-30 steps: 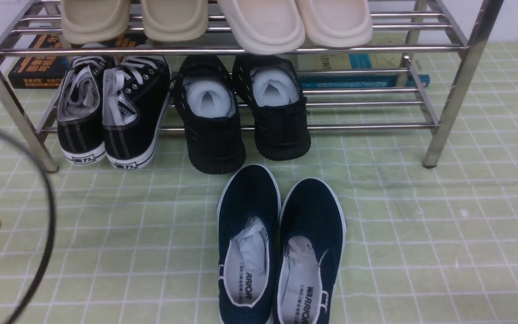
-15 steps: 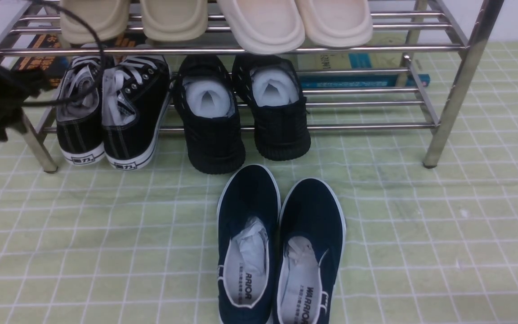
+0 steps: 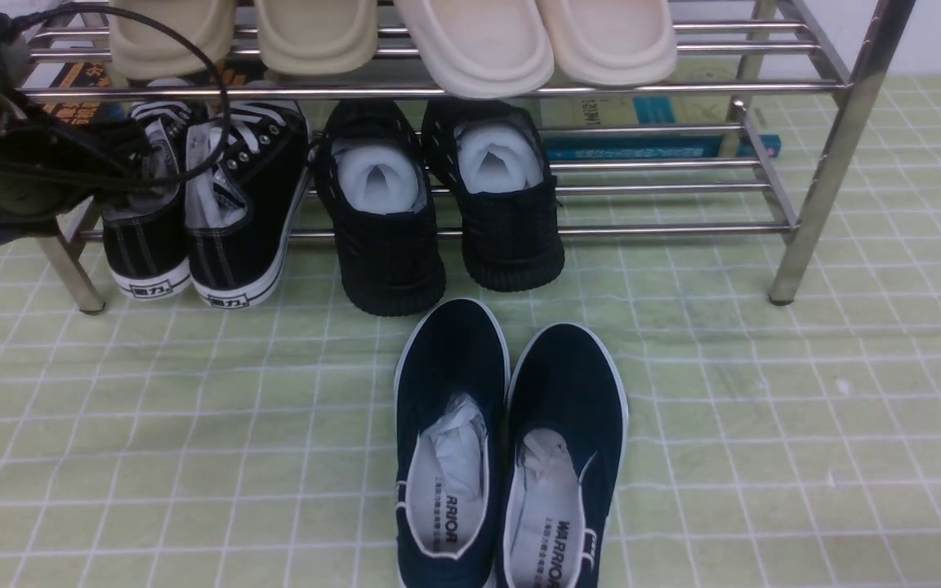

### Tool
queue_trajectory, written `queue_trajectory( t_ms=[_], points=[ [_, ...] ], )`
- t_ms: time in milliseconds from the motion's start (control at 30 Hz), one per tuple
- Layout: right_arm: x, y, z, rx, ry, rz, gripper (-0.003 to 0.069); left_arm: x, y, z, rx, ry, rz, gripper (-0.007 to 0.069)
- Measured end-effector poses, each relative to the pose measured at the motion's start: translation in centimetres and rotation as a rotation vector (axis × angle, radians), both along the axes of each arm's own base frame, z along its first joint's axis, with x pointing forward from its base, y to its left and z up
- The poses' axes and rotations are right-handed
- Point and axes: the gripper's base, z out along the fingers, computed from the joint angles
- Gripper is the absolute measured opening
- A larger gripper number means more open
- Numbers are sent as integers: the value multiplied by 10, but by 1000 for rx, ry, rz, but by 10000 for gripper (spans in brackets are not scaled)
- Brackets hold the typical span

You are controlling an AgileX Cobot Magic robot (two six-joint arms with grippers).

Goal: Take the shoes off the shelf with your hand from the green coffee tablecloth.
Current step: 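Grasp the leftmost shoe on the bottom shelf of the shoe rack with the left gripper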

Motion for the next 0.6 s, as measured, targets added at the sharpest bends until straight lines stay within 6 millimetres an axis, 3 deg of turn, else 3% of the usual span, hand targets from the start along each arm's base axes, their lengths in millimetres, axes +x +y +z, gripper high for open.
queue_trajectory(
  t_ms=[333, 500, 533, 567, 600],
  points=[
    [0, 0, 0, 0, 0, 0, 237, 18, -1, -28, -5, 17, -8, 436],
    [0, 0, 0, 0, 0, 0, 237, 22, -1, -31, -15, 0, -3, 201],
    [0, 0, 0, 0, 0, 0, 237, 22, -1, -31, -15, 0, -3, 188],
    [0, 0, 0, 0, 0, 0, 237, 21, -1, -31, -13, 2, -3, 80],
    [0, 0, 0, 0, 0, 0, 237, 21, -1, -30, -12, 4, -2, 44]
  ],
)
